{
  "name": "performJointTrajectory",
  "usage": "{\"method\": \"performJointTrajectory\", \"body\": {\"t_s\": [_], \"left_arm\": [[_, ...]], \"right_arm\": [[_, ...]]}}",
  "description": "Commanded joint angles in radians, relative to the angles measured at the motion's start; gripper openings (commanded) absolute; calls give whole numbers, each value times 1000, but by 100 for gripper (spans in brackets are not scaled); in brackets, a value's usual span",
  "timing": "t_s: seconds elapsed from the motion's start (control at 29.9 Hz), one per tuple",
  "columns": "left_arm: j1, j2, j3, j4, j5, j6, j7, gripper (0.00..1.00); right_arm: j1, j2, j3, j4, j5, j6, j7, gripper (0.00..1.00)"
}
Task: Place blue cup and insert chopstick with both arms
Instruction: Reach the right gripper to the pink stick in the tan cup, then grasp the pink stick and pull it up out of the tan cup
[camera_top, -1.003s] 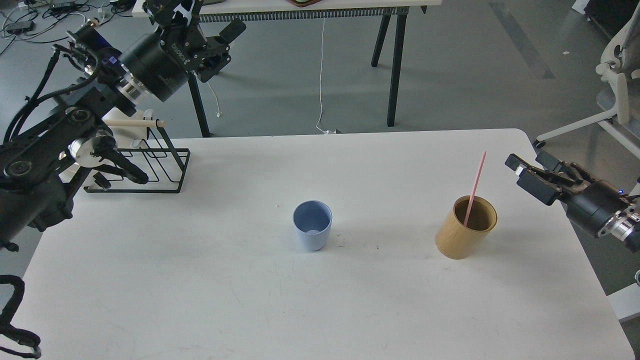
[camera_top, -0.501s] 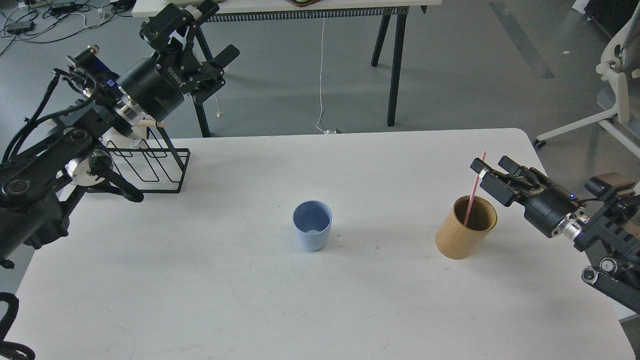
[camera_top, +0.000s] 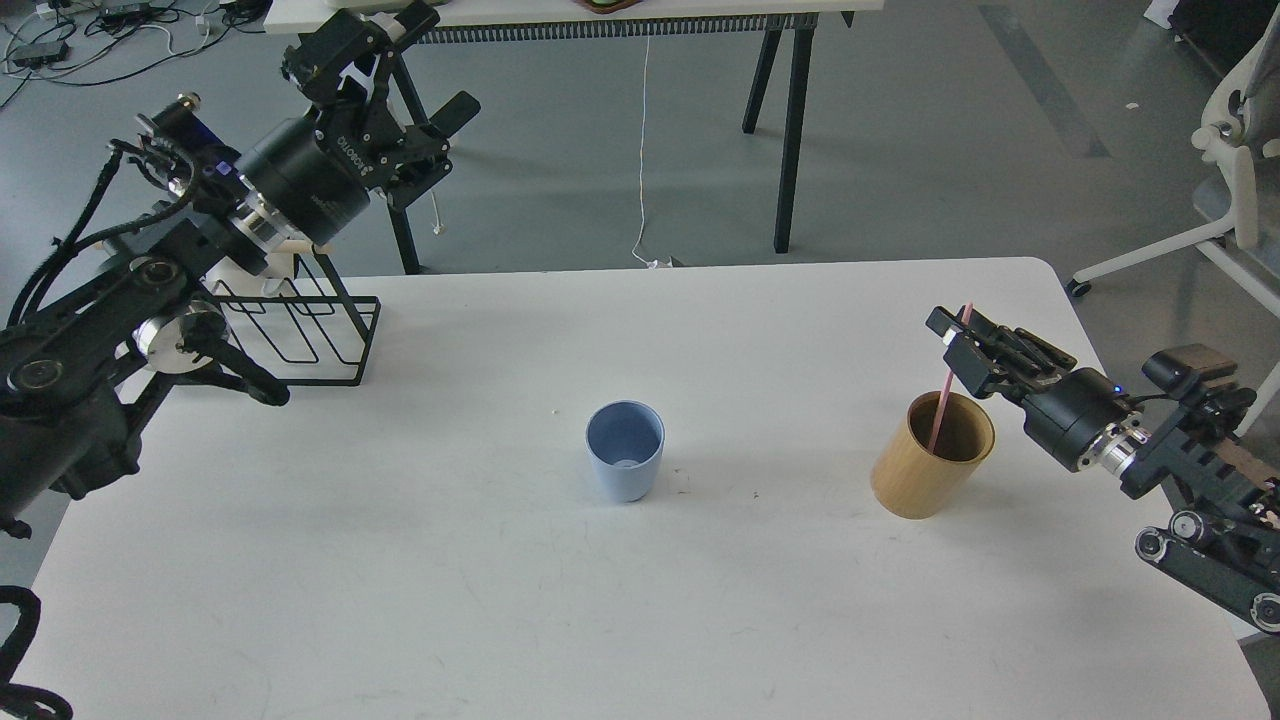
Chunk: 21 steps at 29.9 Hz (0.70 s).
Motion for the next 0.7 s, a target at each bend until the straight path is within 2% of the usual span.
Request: {"method": "performJointTrajectory", "body": {"t_s": [0.0,0.1,0.23,0.47,0.67], "left_arm": [[0,0,0,0,0,0,0,94],[0,0,2,1,0,0,0,94],[0,0,0,1,0,0,0,94],[2,-3,2,5,0,0,0,94],[18,-4,-3,5,0,0,0,94]], "right_arm": [[-2,-2,0,9,2,0,0,22],[-4,-6,0,17,2,0,0,7],[-11,-25,0,50,2,0,0,0],[-13,-106,15,127,9,-1,0,0],[-10,-225,86,225,19,3,0,0]]}}
